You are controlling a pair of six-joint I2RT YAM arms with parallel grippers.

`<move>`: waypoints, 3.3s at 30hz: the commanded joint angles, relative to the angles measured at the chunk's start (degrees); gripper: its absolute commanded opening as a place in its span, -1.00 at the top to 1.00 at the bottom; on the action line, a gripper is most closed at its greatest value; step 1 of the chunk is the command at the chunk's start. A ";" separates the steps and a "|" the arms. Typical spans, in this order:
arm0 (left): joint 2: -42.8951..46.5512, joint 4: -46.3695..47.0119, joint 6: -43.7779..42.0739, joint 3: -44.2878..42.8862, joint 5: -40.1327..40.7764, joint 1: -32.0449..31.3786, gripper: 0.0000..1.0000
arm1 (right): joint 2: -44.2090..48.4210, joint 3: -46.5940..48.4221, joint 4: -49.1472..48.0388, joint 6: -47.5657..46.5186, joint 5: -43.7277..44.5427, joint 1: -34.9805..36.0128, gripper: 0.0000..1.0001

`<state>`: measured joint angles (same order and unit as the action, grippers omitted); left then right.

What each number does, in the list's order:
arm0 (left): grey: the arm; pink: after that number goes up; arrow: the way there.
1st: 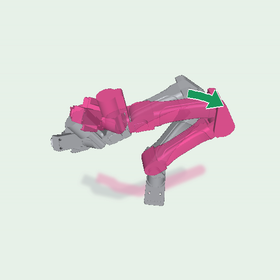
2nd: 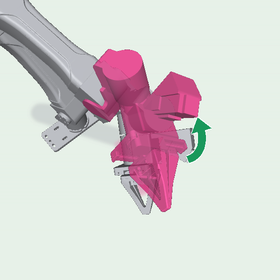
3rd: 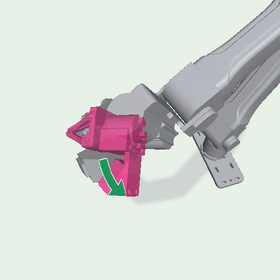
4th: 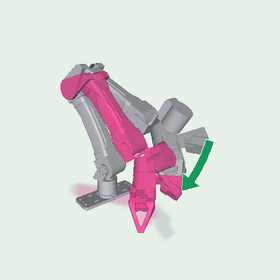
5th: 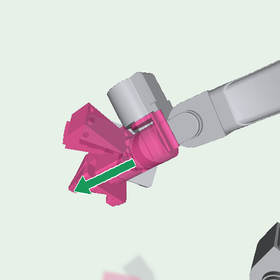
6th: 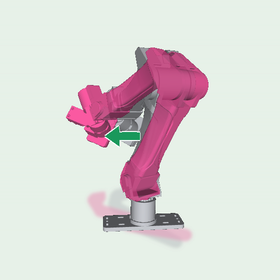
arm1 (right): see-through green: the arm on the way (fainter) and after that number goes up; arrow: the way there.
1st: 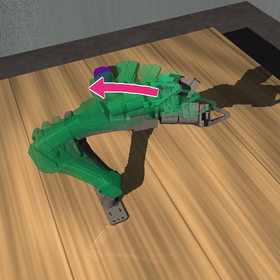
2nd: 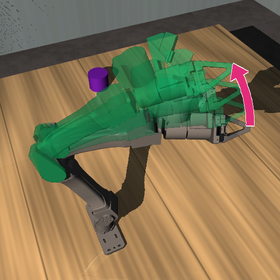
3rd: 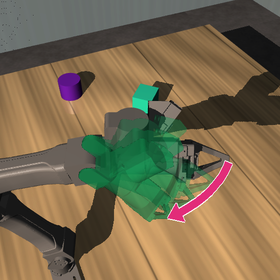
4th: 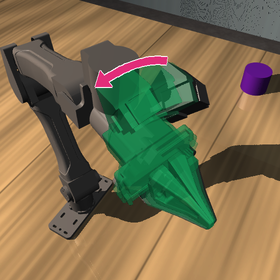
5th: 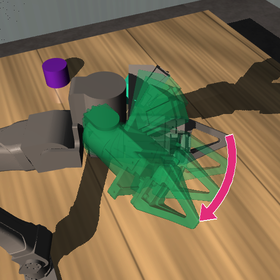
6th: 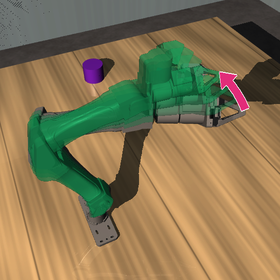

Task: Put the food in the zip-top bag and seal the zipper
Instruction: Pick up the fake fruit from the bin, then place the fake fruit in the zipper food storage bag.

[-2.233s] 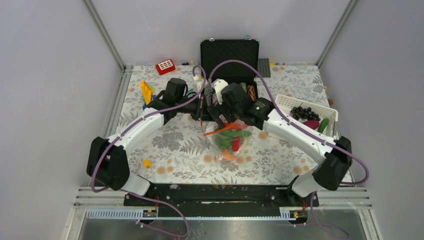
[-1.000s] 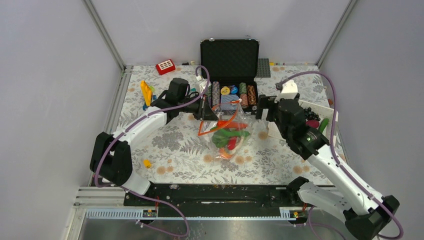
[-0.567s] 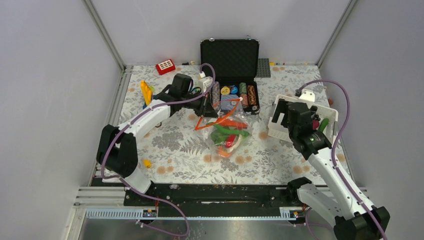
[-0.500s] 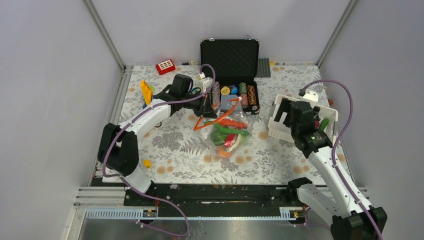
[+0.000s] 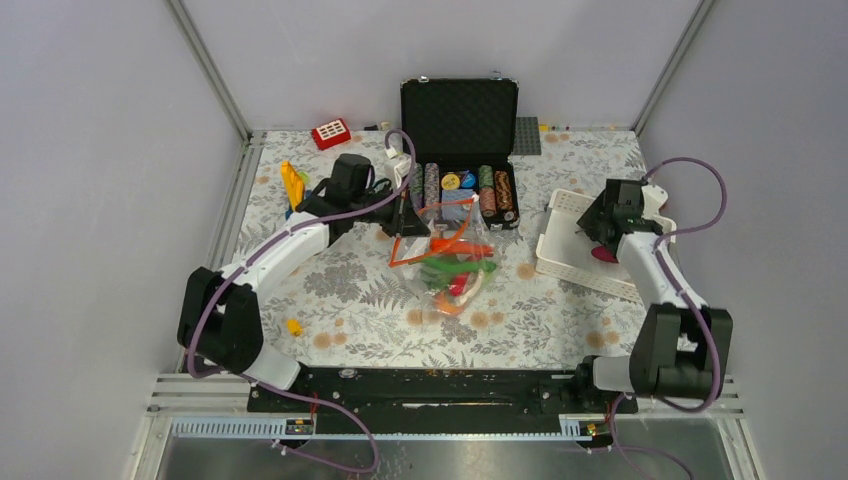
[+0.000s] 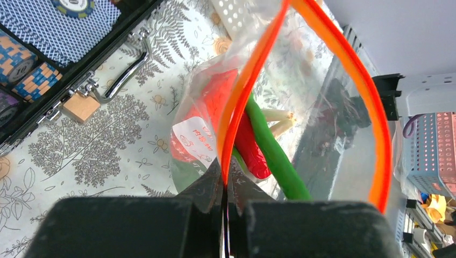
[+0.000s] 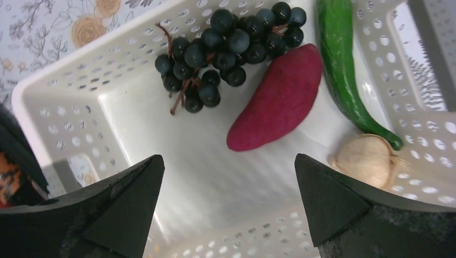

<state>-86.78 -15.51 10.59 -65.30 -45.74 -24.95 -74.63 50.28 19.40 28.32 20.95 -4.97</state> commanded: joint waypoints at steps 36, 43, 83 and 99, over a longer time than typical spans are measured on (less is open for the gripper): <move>10.80 11.42 6.11 2.30 1.02 -0.23 1.00 | -31.11 17.61 -4.65 30.17 -7.00 -9.27 -0.60; 11.39 10.91 5.79 2.49 1.63 -0.24 1.00 | -30.76 16.21 -7.72 30.48 -7.73 -9.35 0.49; 9.27 10.97 12.67 1.17 5.31 -0.73 1.00 | 16.57 -4.36 -17.66 7.65 -33.49 -9.15 1.00; 0.61 3.12 17.67 -6.87 12.86 -3.87 1.00 | 25.79 2.24 -20.68 12.00 -68.44 6.49 1.00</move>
<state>-84.73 -13.30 26.04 -68.64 -34.26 -28.73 -50.33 48.31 4.56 37.95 -35.22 -4.78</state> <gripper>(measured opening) 0.006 0.044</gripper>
